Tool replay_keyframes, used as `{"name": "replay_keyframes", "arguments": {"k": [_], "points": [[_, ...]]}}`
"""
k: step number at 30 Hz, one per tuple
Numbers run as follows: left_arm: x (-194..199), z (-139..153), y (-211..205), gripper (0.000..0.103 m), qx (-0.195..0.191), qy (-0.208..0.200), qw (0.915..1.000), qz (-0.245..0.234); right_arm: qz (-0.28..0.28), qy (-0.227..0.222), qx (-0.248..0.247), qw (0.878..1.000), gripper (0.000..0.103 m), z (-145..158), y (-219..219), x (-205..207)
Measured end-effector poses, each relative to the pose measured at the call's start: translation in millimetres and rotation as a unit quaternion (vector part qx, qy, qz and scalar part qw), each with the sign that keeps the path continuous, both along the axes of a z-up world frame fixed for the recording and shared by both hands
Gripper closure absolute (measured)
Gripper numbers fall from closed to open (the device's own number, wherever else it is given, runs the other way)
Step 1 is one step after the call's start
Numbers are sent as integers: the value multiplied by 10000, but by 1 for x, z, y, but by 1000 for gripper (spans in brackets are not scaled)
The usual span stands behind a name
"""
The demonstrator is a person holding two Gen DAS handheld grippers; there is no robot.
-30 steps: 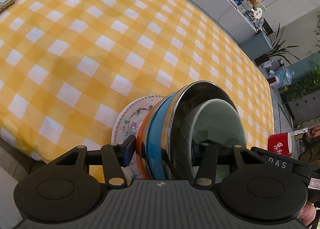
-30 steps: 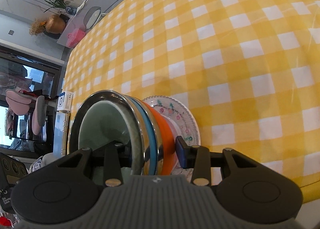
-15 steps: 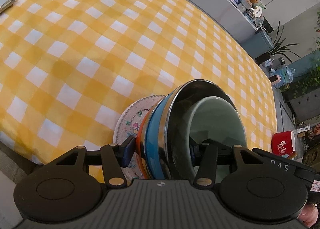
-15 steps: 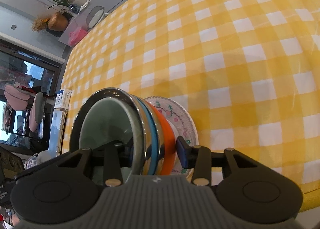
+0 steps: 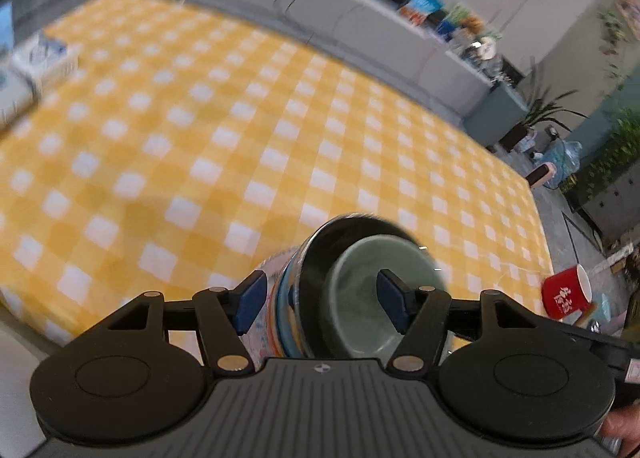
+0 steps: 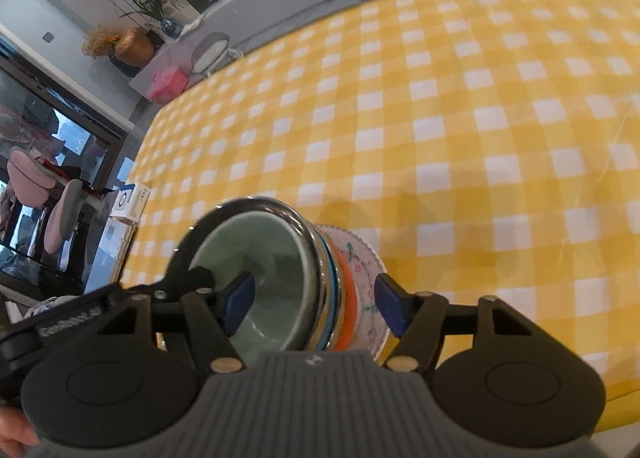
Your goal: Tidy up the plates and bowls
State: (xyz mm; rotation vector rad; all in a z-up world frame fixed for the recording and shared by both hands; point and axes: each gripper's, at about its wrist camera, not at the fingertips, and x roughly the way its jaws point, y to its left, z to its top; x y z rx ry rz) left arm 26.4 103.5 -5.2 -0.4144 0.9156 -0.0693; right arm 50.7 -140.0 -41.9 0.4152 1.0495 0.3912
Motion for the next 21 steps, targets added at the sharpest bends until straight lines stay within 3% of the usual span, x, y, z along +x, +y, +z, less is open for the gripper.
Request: {"name": "replay_keyframes", "arguments": {"k": [4,10,17,21], "points": [[-27,29,-13,29,537,-715,9957,-245,-21,-506,-267,9984,35,21,-2,-18],[-70,53,-30,29,1247,-1668,9771,-427,-25,-1323,-697,9888,33,49,-5,-57],[-101,56,-49,25,1842,-1914,9632,-421,-176,-2239,-1112,9681,31,69,-11,-106],[-113,54,-54,24,2041,-2015,9574,-346,-207,-2523,-1158,9605,27,68,-12,-129]]}}
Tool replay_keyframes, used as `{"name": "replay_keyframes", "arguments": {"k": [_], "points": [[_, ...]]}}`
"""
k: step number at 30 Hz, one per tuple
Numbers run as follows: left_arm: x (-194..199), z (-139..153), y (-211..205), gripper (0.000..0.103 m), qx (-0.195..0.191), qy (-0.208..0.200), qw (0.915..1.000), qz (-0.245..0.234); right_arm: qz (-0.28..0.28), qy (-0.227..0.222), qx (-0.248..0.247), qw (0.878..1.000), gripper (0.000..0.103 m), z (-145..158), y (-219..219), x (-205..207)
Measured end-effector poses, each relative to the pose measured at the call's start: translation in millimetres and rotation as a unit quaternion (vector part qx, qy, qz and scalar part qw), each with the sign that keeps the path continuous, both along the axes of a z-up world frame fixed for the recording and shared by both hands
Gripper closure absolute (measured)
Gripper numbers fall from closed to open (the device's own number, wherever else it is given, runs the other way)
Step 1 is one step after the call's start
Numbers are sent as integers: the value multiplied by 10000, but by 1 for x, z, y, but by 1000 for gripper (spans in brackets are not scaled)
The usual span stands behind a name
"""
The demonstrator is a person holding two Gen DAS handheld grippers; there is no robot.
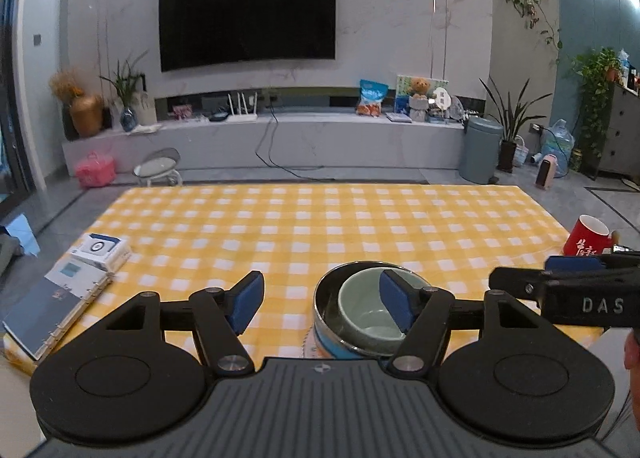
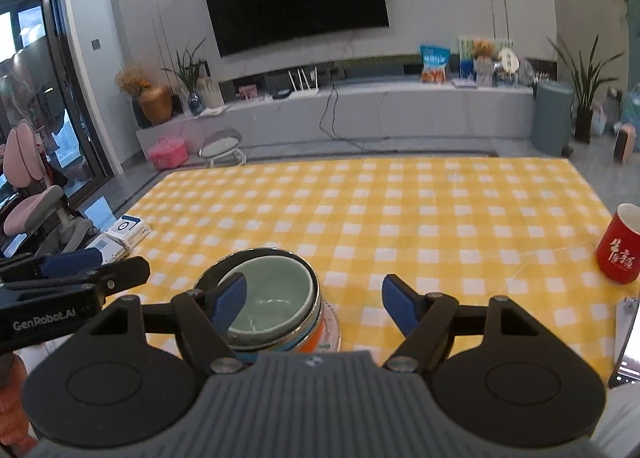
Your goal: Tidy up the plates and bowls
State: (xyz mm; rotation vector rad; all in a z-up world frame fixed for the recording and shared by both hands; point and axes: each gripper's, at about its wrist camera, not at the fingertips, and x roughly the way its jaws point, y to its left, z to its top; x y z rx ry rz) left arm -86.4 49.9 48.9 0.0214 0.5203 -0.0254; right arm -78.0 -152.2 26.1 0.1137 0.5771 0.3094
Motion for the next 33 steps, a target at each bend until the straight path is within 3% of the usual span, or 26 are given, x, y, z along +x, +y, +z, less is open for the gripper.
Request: {"name": "replay_keyframes", "arguments": {"k": [5,11,18,33], "points": [[-3,-16,3,22,-142,363,9992,-46,-79,-163,-258,9995,25,-11,10,-18],[3,-32,-2,22,-80,880,9961,59,-90,43,-432,9990,25,-29,21,-25],[3,-47,-1,22,-40,1164,9931,126,-167,227,-461,9985,25,-44,19,-23],[2,-46,-3,22,-48,1173,9930,122,-228,281,-472,9982,25,-51,22,-23]]}}
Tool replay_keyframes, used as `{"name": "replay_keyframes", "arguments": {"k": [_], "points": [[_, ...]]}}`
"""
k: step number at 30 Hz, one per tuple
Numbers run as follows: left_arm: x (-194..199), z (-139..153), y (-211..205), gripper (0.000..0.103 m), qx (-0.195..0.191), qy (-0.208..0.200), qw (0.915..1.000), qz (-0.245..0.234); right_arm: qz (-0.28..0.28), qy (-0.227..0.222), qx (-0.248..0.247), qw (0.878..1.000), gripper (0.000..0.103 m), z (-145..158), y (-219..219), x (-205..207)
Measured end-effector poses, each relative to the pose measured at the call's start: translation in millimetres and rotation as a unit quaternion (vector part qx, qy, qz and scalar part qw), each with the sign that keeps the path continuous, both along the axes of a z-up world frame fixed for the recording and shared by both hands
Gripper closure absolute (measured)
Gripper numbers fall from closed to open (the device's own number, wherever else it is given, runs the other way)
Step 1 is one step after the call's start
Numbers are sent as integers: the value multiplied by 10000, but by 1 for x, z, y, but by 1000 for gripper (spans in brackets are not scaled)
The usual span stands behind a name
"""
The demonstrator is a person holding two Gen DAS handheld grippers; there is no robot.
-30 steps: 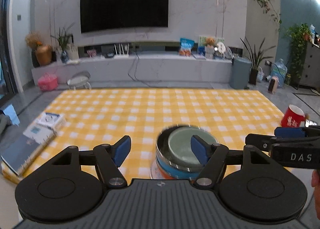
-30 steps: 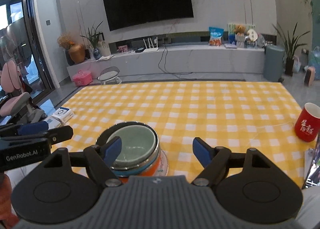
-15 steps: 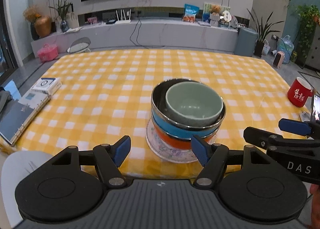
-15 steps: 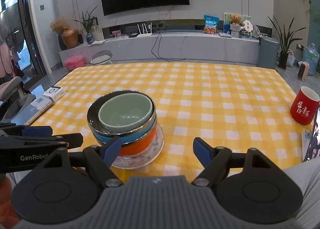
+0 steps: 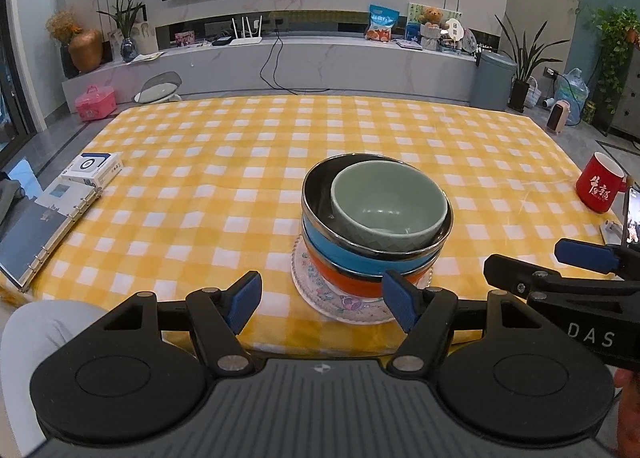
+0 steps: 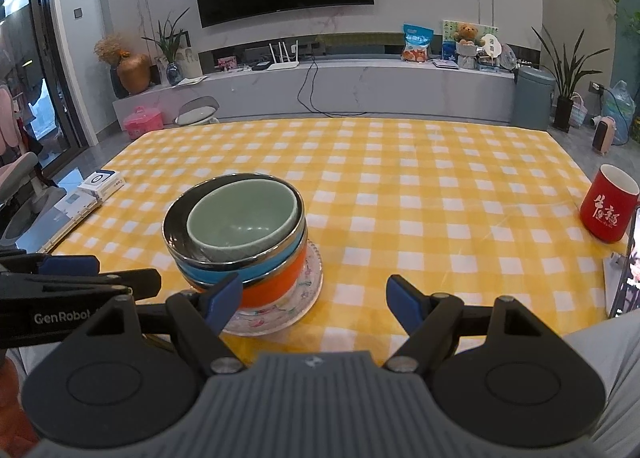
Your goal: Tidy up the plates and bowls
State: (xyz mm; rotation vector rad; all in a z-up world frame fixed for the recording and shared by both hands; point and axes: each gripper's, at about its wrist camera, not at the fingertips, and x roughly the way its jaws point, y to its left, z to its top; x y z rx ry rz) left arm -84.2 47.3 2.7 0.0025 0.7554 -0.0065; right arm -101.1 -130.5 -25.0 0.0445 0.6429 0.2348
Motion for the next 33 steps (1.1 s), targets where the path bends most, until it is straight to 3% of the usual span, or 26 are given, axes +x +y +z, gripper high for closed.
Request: {"name": "replay_keyframes", "arguments": {"k": [33], "points": [[-1,3,2,22,20,-1,10000,29,28,-110,28,9999,25,3,3,-5]]}}
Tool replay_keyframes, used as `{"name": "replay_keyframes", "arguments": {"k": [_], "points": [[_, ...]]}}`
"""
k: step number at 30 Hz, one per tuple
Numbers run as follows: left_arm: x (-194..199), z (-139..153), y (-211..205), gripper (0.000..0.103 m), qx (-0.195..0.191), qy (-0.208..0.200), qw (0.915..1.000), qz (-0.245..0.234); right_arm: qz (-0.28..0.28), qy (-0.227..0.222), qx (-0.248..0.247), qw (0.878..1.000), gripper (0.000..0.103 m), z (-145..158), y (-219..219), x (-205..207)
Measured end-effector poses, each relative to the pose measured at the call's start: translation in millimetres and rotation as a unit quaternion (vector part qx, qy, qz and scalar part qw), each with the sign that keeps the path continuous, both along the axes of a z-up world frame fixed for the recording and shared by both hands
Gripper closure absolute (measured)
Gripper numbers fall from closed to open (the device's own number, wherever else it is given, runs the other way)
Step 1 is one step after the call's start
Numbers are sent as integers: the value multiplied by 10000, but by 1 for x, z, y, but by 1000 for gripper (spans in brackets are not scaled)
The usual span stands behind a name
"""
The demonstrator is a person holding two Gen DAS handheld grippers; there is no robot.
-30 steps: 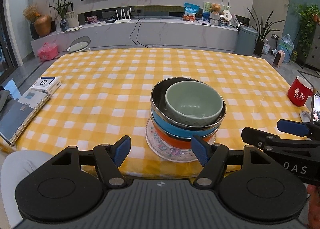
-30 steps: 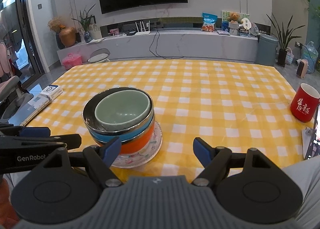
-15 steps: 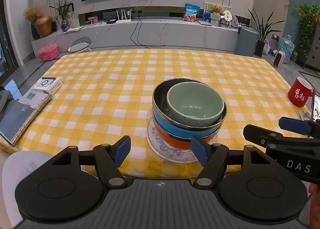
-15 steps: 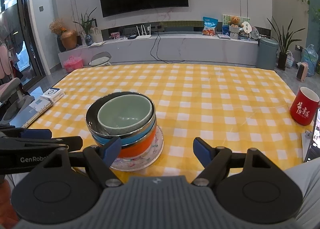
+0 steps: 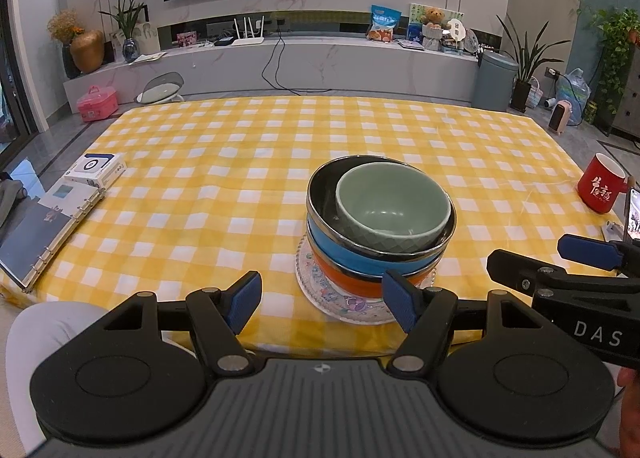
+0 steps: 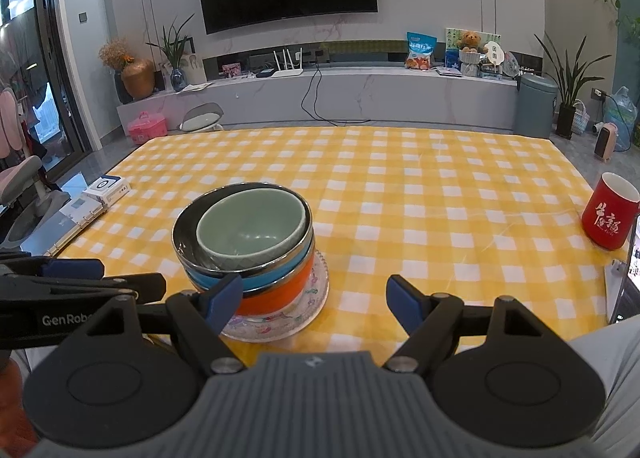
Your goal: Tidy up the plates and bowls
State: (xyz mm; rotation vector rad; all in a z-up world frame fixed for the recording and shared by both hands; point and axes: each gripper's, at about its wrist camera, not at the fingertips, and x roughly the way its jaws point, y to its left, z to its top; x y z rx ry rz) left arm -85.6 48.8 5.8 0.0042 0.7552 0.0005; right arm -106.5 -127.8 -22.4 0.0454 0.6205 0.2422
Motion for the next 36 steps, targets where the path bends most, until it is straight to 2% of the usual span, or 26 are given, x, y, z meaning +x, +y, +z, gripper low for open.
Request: {"name": "replay_keyframes", "arguments": {"k": [36], "points": [[-1,2,2,22,21,-16,10000,-5,-9,90,68,9999,25,0,-1,1]]}}
